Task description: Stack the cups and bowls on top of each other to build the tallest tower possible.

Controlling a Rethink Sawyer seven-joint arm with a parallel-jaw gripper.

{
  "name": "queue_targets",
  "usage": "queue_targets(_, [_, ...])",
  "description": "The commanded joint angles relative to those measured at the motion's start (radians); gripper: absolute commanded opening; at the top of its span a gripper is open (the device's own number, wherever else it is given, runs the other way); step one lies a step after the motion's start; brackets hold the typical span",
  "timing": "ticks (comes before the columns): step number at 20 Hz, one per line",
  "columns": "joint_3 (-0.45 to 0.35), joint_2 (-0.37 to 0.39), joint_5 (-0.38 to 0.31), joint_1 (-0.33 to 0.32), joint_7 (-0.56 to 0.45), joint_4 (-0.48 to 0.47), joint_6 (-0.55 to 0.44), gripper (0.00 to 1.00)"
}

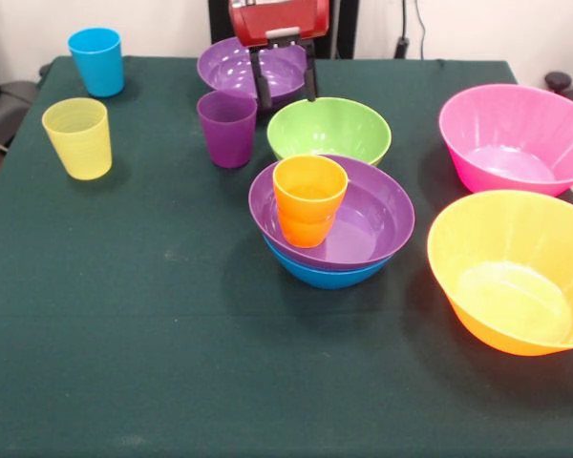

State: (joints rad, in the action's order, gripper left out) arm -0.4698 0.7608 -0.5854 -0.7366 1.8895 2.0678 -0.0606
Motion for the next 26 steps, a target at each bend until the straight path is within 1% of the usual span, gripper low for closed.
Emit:
queue_targets(1, [-0.043,-0.013,0.01,-0.004,0.092,0.041,0.007,1.0])
queue_targets(4, [-0.057,-0.042,0.013,-0.026,0.092,0.042,0.015,1.0])
queue_targets(6, [-0.073,-0.06,0.018,-0.04,0.083,0.034,-0.001,1.0])
queue_targets(13, [-0.116,-0.057,0.005,-0.093,0.042,0.04,-0.045,1.0])
queue_targets(20, [-0.079,-0.029,0.0,-0.056,0.047,0.032,-0.065,1.0])
queue_targets(22, [-0.052,-0.019,0.005,-0.021,0.064,0.027,-0.062,1.0])
queue_targets(25, [-0.002,-0.02,0.007,0.038,0.102,0.021,-0.03,1.0])
queue_targets(26, [0.001,-0.01,0.015,0.05,0.11,0.022,-0.029,1.0])
